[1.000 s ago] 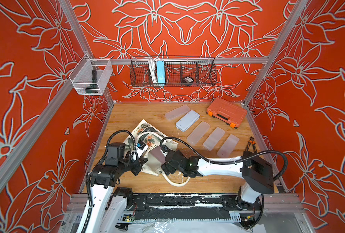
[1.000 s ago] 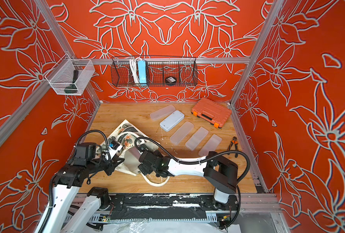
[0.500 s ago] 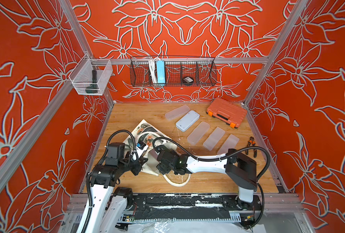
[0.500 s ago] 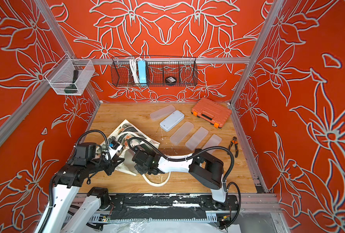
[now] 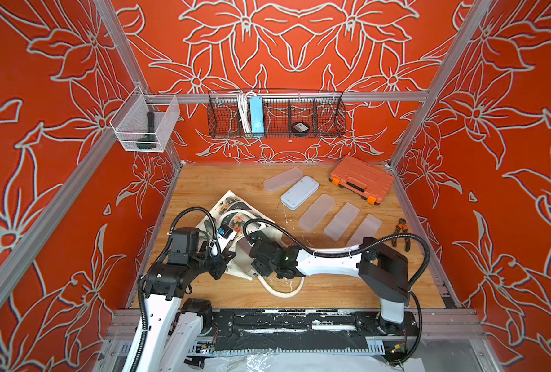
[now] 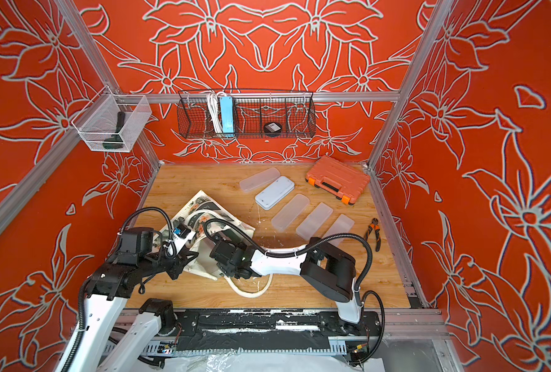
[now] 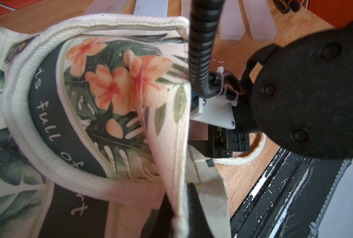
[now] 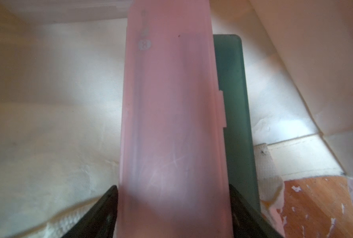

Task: Take out the pencil case from the canvas bag
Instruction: Pick up the pencil case from the canvas bag.

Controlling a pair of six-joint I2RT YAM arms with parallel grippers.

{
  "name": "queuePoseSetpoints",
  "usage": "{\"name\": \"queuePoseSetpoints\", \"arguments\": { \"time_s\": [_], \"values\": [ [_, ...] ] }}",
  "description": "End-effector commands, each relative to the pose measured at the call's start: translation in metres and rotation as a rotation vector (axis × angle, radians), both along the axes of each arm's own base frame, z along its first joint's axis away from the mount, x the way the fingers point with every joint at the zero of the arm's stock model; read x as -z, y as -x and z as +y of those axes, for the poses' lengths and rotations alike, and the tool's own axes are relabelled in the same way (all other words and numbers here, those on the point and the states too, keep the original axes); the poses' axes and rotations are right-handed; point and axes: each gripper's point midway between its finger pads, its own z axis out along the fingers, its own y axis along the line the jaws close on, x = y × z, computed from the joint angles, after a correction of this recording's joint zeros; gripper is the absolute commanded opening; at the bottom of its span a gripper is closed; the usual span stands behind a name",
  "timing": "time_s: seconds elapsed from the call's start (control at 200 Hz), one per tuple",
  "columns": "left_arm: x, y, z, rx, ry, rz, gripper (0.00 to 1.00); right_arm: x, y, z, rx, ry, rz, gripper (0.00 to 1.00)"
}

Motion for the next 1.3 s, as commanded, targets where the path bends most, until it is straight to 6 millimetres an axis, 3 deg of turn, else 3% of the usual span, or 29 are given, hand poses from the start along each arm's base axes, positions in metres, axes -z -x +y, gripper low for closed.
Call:
{"name": "queuePoseSetpoints", "arguments": {
  "time_s": [0.0,0.29,0.505,0.886,1.091,1.176,1.296],
  "values": [
    [-0.005,-0.001,-0.005,0.021,0.030,-0.027,0.00,-0.004,-0.004,-0.012,0.038,0.039,-0.041,0.75],
    [-0.005,0.000,-0.006,0.031,0.033,-0.027,0.00,-0.032,-0.007,-0.027,0.079,-0.012,-0.092,0.75],
    [-0.005,0.000,-0.005,0.028,0.033,-0.029,0.00,-0.040,-0.003,-0.040,0.092,-0.053,-0.084,0.76],
    [-0.006,0.002,-0.007,0.038,0.040,-0.031,0.00,-0.020,0.010,-0.070,0.146,-0.019,0.005,0.79],
    [-0.007,0.002,-0.007,0.037,0.041,-0.030,0.00,-0.012,0.013,-0.065,0.131,0.002,0.059,0.80],
    [-0.007,0.003,-0.007,0.039,0.041,-0.034,0.00,-0.008,0.013,-0.062,0.127,0.021,0.078,0.85],
    [-0.007,0.003,-0.007,0.039,0.043,-0.035,0.00,-0.004,0.011,-0.056,0.119,0.047,0.091,0.98]
  ]
}}
